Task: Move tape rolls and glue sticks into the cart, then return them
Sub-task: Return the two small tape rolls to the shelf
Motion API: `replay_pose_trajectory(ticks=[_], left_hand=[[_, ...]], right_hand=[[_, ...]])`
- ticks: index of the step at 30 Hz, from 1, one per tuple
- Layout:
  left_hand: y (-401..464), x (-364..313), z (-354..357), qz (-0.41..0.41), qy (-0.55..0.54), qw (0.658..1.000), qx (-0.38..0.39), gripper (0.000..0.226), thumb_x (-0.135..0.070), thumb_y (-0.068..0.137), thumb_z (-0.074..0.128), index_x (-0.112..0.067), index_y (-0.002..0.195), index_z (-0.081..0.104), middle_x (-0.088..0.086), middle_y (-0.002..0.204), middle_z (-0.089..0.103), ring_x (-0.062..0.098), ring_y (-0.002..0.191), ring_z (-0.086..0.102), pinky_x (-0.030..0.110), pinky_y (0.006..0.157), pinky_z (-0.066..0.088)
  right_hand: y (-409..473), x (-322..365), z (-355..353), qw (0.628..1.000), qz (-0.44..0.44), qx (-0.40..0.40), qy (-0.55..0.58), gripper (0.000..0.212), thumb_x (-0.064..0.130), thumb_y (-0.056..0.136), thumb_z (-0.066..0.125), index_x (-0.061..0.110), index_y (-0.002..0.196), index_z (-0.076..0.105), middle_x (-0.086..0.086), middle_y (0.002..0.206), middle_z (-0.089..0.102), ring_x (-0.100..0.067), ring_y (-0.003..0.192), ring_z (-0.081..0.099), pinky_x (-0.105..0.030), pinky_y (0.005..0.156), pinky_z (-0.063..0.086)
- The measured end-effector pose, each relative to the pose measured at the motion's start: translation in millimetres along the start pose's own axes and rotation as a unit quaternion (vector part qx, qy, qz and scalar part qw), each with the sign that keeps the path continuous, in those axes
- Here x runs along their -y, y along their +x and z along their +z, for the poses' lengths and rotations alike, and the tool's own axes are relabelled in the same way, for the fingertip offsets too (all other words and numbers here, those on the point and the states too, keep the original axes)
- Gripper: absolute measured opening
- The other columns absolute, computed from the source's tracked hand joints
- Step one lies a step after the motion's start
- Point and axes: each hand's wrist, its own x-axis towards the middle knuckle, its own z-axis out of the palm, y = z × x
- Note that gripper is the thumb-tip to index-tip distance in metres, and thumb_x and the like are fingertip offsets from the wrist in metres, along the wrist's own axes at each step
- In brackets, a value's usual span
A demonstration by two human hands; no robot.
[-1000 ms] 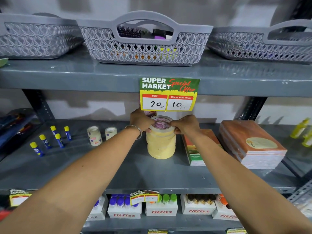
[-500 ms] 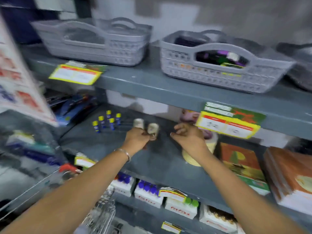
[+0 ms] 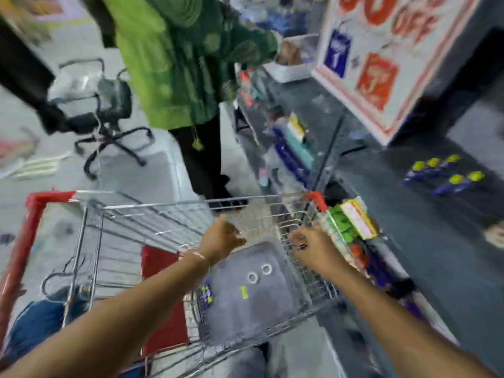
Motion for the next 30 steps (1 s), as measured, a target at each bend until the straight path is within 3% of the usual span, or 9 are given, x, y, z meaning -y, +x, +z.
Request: replay_pose_trajectory(ticks=[2, 5, 10, 13, 18, 21, 24, 30], left_hand=[[8.4, 49.1, 20.0, -0.038, 0.009, 0.999, 0.011, 0.032, -0.031, 0.074, 0.077, -0.004, 0.091, 0.072, 0.015, 0.099, 0.075, 0.027, 0.100, 0.067, 0.029, 0.075, 0.048], [18.0, 97.1, 64.7, -0.072, -0.003, 0.996, 0.044, 0.036, -0.030, 0.072, 0.079, -0.004, 0.096, 0.071, 0.013, 0.100, 0.074, 0.027, 0.097, 0.067, 0.030, 0.078, 0.051], [48.8, 132.5, 143.7, -0.079, -0.026, 0.993, 0.086, 0.048, -0.029, 0.078, 0.073, -0.013, 0.121, 0.059, 0.007, 0.125, 0.062, 0.023, 0.118, 0.055, 0.029, 0.099, 0.042], [73.3, 146.5, 185.1, -0.075, -0.017, 0.992, 0.099, 0.056, -0.030, 0.078, 0.072, -0.015, 0.128, 0.052, 0.008, 0.134, 0.054, 0.026, 0.123, 0.051, 0.032, 0.102, 0.040], [97.5, 155.2, 226.9, -0.057, -0.010, 0.993, 0.099, 0.062, -0.024, 0.074, 0.072, -0.012, 0.130, 0.046, 0.014, 0.132, 0.047, 0.036, 0.117, 0.050, 0.042, 0.097, 0.046], [105.0, 153.9, 242.9, -0.049, -0.009, 0.994, 0.101, 0.062, -0.020, 0.072, 0.072, -0.011, 0.128, 0.048, 0.015, 0.127, 0.048, 0.037, 0.109, 0.053, 0.044, 0.089, 0.050], [110.6, 153.3, 252.6, -0.042, -0.001, 0.995, 0.094, 0.045, -0.017, 0.080, 0.065, -0.007, 0.122, 0.053, 0.017, 0.122, 0.048, 0.040, 0.101, 0.054, 0.048, 0.086, 0.051], [106.4, 148.5, 235.1, -0.058, -0.029, 0.997, 0.047, 0.033, -0.024, 0.081, 0.064, -0.007, 0.108, 0.061, 0.021, 0.112, 0.058, 0.040, 0.102, 0.057, 0.040, 0.085, 0.048]], right_hand=[[26.8, -10.1, 43.1, 0.998, -0.001, 0.064, -0.027, 0.031, 0.002, 0.069, 0.074, 0.013, 0.097, 0.067, -0.008, 0.098, 0.070, -0.020, 0.093, 0.065, -0.027, 0.079, 0.052], [53.7, -27.3, 90.3, 0.989, 0.010, 0.126, -0.073, 0.033, 0.003, 0.074, 0.073, 0.011, 0.105, 0.067, -0.007, 0.106, 0.066, -0.021, 0.097, 0.062, -0.033, 0.084, 0.053], [92.9, -77.8, 143.5, 0.966, 0.023, 0.198, -0.163, 0.025, 0.007, 0.078, 0.065, 0.011, 0.103, 0.064, -0.012, 0.105, 0.067, -0.030, 0.096, 0.064, -0.036, 0.079, 0.053], [112.8, -112.1, 170.7, 0.958, 0.025, 0.209, -0.193, 0.031, 0.003, 0.081, 0.059, 0.010, 0.111, 0.061, -0.014, 0.113, 0.062, -0.031, 0.099, 0.062, -0.028, 0.072, 0.045], [135.0, -142.4, 211.9, 0.942, 0.009, 0.225, -0.251, 0.053, 0.005, 0.079, 0.065, 0.008, 0.130, 0.050, -0.015, 0.132, 0.054, -0.033, 0.123, 0.050, -0.036, 0.101, 0.043], [139.3, -150.6, 228.1, 0.913, -0.013, 0.222, -0.341, 0.055, 0.015, 0.083, 0.065, 0.012, 0.133, 0.043, -0.012, 0.135, 0.048, -0.037, 0.119, 0.049, -0.043, 0.093, 0.047], [144.8, -152.5, 235.3, 0.891, -0.038, 0.218, -0.396, 0.042, 0.010, 0.085, 0.060, 0.012, 0.125, 0.048, -0.013, 0.127, 0.049, -0.038, 0.112, 0.052, -0.044, 0.083, 0.047], [138.9, -145.6, 216.4, 0.945, -0.010, 0.195, -0.262, 0.044, 0.015, 0.074, 0.069, 0.012, 0.117, 0.056, -0.014, 0.120, 0.054, -0.037, 0.111, 0.055, -0.042, 0.090, 0.051]])
